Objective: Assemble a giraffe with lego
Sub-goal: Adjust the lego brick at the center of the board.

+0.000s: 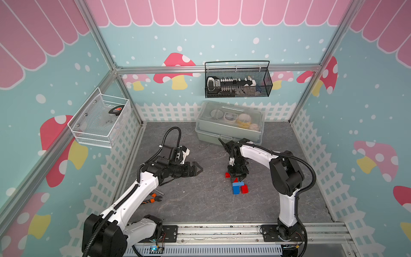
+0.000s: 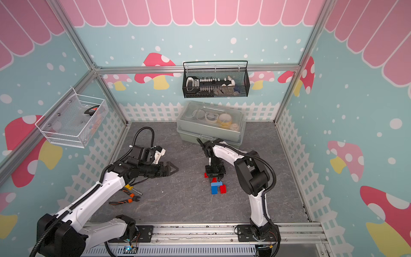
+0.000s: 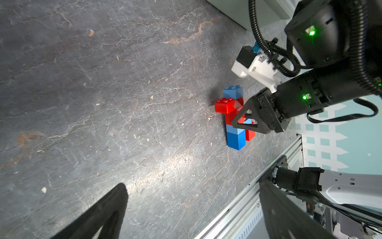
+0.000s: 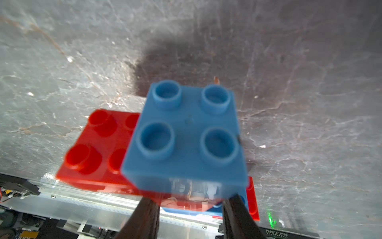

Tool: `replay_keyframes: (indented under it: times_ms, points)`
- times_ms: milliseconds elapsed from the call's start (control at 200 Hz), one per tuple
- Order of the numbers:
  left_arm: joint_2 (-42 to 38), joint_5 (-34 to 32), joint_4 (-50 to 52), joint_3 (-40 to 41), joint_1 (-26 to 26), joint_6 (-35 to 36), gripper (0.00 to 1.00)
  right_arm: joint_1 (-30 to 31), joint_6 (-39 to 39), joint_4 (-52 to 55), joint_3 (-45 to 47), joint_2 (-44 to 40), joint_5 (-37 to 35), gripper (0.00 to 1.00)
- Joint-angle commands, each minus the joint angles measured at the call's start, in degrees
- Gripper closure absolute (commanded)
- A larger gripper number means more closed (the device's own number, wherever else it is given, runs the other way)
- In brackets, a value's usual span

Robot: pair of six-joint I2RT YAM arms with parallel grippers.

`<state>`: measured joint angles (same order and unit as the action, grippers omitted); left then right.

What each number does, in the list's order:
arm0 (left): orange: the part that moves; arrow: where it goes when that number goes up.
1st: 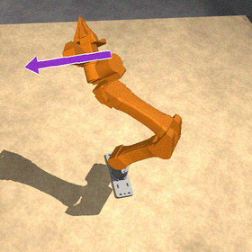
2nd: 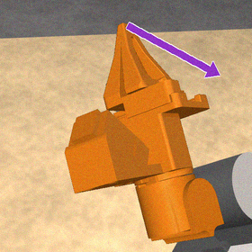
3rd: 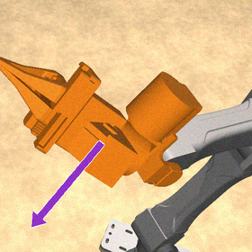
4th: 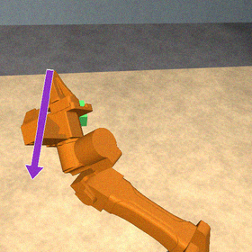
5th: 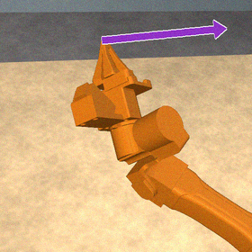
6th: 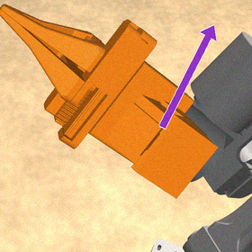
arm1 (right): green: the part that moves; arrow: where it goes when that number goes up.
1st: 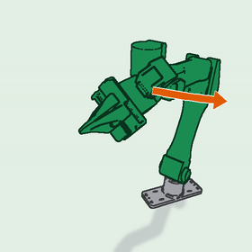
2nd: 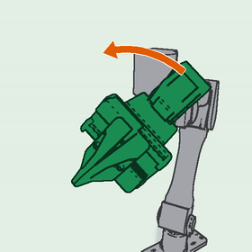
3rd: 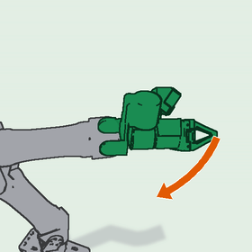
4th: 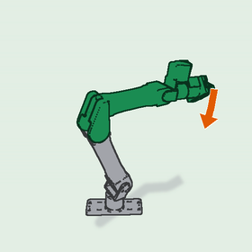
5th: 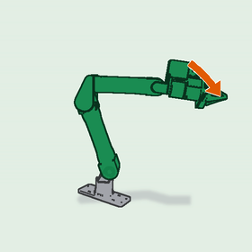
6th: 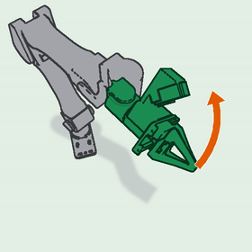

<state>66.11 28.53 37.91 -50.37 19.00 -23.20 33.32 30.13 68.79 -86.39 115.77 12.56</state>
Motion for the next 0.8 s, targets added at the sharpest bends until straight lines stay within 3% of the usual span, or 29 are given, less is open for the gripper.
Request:
replay_keyframes:
  times_ms: [0,580,795]
  points:
    - [-1.4,0.7,0.6,-0.1,0.4,0.1,0.01,-0.6,-2.4,5.0,-3.0,1.6,0.6,0.72]
    - [-2.1,1.2,0.2,-0.1,0.4,0.1,0.01,-1.6,-3.6,7.6,-7.1,6.6,1.0,0.68]
    - [-2.4,0.9,0.1,0.0,0.4,0.1,0.01,-1.7,-3.7,8.2,-8.6,7.6,0.8,0.6]
